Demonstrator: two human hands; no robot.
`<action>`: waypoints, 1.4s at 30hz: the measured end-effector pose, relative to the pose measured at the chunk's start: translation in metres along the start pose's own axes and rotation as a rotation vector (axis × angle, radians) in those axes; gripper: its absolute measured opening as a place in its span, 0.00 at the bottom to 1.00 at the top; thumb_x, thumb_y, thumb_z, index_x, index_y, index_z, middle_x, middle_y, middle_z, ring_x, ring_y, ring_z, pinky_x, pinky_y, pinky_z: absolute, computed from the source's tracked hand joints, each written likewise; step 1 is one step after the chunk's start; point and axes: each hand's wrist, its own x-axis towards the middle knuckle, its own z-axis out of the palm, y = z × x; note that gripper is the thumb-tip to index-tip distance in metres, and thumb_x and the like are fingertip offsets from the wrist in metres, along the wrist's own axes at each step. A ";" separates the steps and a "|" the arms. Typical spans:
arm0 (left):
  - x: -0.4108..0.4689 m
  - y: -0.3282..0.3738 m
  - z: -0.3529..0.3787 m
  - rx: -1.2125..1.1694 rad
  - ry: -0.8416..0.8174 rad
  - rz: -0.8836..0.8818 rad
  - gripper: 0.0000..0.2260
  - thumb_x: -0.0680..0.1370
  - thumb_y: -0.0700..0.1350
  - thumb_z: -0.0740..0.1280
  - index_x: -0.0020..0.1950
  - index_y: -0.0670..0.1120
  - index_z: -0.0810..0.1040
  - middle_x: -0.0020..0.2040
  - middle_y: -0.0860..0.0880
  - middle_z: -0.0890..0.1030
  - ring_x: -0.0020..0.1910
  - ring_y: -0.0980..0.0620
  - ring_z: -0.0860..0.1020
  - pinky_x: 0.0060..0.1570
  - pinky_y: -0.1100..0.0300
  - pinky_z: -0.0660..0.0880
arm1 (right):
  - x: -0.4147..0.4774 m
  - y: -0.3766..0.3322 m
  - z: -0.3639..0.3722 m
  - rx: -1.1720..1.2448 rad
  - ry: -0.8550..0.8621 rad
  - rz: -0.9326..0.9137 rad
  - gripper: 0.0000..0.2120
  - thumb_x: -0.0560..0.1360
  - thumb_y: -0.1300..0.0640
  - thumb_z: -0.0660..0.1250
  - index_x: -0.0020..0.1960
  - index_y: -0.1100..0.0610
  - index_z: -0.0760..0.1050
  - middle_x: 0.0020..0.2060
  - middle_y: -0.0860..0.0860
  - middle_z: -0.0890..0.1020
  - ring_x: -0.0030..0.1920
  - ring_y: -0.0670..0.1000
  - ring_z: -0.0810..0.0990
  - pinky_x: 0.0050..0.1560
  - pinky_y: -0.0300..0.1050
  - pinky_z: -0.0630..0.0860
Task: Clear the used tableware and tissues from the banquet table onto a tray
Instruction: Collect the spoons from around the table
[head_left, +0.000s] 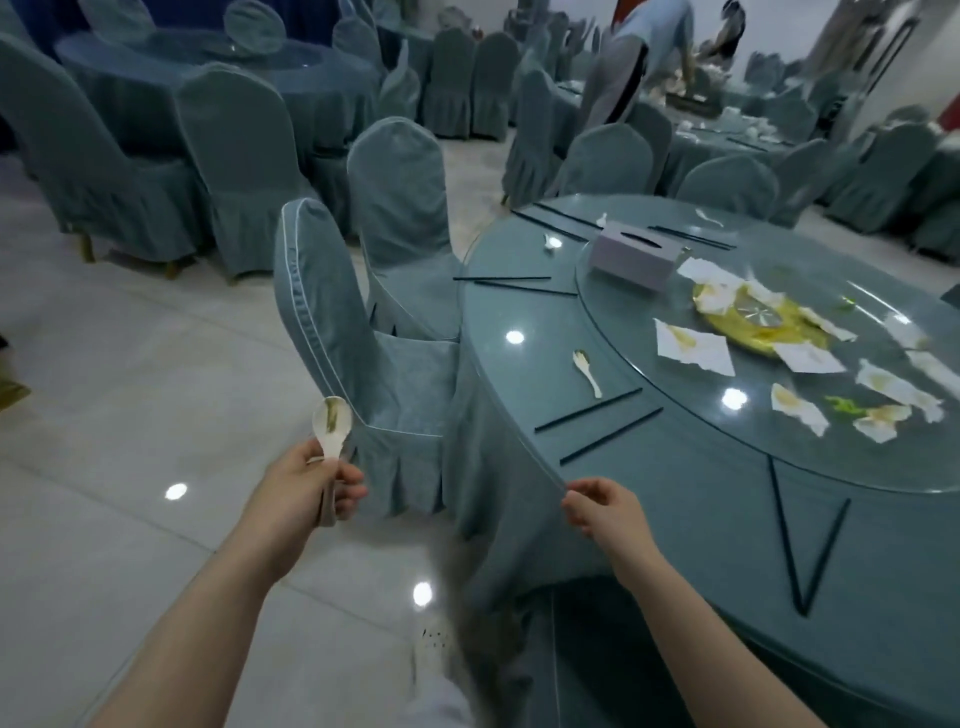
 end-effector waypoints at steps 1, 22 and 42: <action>0.016 0.005 0.002 0.003 0.010 -0.001 0.09 0.81 0.34 0.55 0.50 0.42 0.73 0.35 0.44 0.77 0.32 0.49 0.77 0.30 0.61 0.74 | 0.018 -0.001 0.003 -0.012 0.007 -0.001 0.03 0.74 0.63 0.68 0.46 0.56 0.79 0.37 0.52 0.83 0.34 0.46 0.79 0.32 0.34 0.74; 0.284 0.085 0.063 0.111 0.140 -0.098 0.10 0.83 0.43 0.55 0.51 0.46 0.76 0.28 0.51 0.76 0.23 0.54 0.69 0.22 0.65 0.62 | 0.355 -0.033 0.028 -0.498 0.345 0.208 0.16 0.78 0.49 0.63 0.56 0.62 0.75 0.56 0.61 0.77 0.56 0.63 0.75 0.55 0.56 0.74; 0.323 0.107 0.003 0.122 -0.026 -0.049 0.11 0.82 0.39 0.55 0.52 0.44 0.78 0.29 0.50 0.77 0.26 0.54 0.73 0.31 0.60 0.68 | 0.267 -0.183 0.212 -0.102 -0.264 -0.119 0.05 0.72 0.60 0.68 0.42 0.51 0.77 0.31 0.48 0.78 0.31 0.44 0.74 0.33 0.35 0.70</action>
